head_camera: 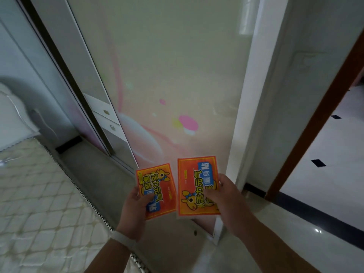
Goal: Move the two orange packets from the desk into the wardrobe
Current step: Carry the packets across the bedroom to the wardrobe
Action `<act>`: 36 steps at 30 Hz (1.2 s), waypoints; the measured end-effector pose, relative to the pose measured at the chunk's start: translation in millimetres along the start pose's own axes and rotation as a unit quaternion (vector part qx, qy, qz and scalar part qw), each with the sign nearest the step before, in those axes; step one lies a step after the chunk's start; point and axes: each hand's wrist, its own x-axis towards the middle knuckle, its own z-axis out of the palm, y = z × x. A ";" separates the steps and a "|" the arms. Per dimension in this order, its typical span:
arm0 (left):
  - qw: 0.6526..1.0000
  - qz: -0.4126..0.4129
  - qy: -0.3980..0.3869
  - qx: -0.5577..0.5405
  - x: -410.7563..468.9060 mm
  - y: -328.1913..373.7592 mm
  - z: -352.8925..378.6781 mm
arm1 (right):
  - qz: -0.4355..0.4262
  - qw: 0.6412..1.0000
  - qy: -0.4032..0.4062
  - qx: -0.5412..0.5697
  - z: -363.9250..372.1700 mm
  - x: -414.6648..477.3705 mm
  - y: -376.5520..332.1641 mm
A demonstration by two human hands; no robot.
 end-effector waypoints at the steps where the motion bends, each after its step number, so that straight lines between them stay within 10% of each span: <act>1: 1.000 0.004 0.010 -0.003 4.3 -1.5 3.9 | 0.004 1.000 -0.011 0.003 -3.7 10.8 -3.3; 20: 0.980 0.052 0.189 -0.018 79.5 23.6 -40.7 | 0.024 0.989 -0.146 -0.027 66.9 152.8 -19.5; 36: 0.964 0.076 0.244 -0.079 235.1 122.5 -204.5 | 0.030 0.970 -0.221 -0.095 308.5 324.4 -18.0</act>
